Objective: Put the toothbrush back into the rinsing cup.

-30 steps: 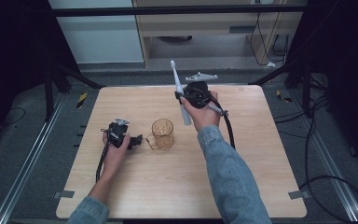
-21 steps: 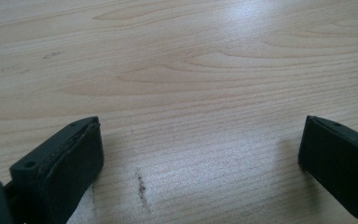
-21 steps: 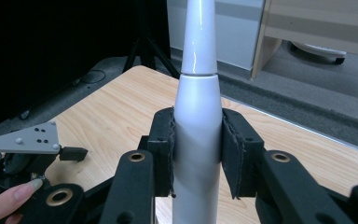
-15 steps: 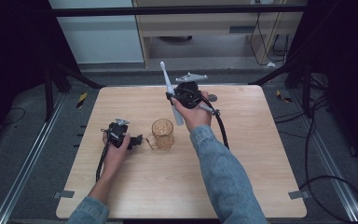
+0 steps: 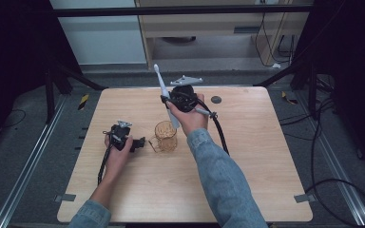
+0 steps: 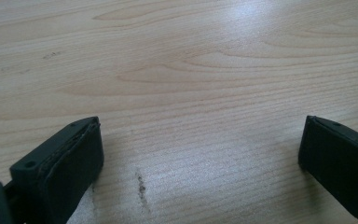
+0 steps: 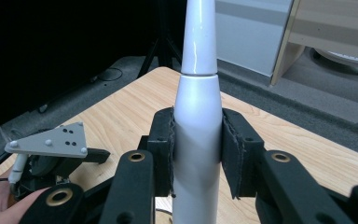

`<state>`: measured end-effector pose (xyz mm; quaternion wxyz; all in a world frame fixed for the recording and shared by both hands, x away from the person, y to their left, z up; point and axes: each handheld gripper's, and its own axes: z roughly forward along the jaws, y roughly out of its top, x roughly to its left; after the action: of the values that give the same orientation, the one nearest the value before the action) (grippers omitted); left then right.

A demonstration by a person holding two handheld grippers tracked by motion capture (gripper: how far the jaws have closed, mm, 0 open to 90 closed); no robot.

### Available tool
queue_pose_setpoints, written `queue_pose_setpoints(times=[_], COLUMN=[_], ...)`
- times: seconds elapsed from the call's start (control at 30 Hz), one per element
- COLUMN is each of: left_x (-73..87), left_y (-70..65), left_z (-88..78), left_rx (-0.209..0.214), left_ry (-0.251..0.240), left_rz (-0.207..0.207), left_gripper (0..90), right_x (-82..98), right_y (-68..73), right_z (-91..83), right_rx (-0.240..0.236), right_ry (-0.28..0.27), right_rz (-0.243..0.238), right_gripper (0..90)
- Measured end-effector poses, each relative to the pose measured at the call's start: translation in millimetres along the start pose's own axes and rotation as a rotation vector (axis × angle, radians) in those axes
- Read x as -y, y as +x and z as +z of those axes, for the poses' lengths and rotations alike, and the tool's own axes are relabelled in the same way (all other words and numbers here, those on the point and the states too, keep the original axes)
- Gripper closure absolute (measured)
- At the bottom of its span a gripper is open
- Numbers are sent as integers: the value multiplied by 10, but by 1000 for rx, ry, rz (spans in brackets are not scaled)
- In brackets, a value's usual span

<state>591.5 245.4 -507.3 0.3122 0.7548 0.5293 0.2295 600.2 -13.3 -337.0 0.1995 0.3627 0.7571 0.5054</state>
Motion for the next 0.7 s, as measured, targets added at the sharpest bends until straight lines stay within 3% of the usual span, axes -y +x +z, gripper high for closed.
queue_pose_setpoints(times=[0.33,0.7], left_x=[0,0], left_y=[0,0], left_z=[0,0], left_rx=[0,0], left_ry=[0,0], left_rz=[1,0], left_gripper=[0,0], right_x=[13,80], right_y=[69,171], right_z=[35,146], right_rx=[-21,-46], right_ry=[-17,3], right_rz=[-6,-15], right_gripper=[669,669])
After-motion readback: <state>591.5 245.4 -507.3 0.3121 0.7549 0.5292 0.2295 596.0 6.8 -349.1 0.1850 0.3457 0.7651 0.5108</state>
